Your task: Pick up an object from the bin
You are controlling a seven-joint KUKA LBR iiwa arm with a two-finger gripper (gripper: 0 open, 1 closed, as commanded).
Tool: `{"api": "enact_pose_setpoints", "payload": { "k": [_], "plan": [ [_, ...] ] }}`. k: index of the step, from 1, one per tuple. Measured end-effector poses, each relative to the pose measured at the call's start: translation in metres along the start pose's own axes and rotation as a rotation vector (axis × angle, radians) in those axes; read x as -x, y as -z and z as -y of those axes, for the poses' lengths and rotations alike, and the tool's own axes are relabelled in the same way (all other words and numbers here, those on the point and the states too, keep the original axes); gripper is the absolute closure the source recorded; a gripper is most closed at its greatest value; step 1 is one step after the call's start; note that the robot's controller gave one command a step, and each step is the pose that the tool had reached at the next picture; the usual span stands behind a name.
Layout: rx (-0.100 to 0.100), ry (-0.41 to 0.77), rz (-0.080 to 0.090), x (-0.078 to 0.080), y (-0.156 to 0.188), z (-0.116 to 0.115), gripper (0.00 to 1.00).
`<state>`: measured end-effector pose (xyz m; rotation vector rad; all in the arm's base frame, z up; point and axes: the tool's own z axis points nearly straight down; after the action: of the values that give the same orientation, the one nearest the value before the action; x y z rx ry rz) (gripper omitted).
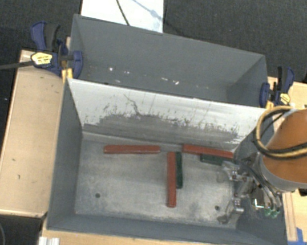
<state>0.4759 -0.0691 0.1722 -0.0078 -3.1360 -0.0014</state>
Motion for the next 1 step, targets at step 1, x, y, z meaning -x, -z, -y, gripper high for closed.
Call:
{"api": "enact_pose_setpoints", "payload": {
  "k": [1],
  "plan": [
    [0.004,0.004,0.003,0.0346,-0.0598,-0.0762,0.00]
  ]
}}
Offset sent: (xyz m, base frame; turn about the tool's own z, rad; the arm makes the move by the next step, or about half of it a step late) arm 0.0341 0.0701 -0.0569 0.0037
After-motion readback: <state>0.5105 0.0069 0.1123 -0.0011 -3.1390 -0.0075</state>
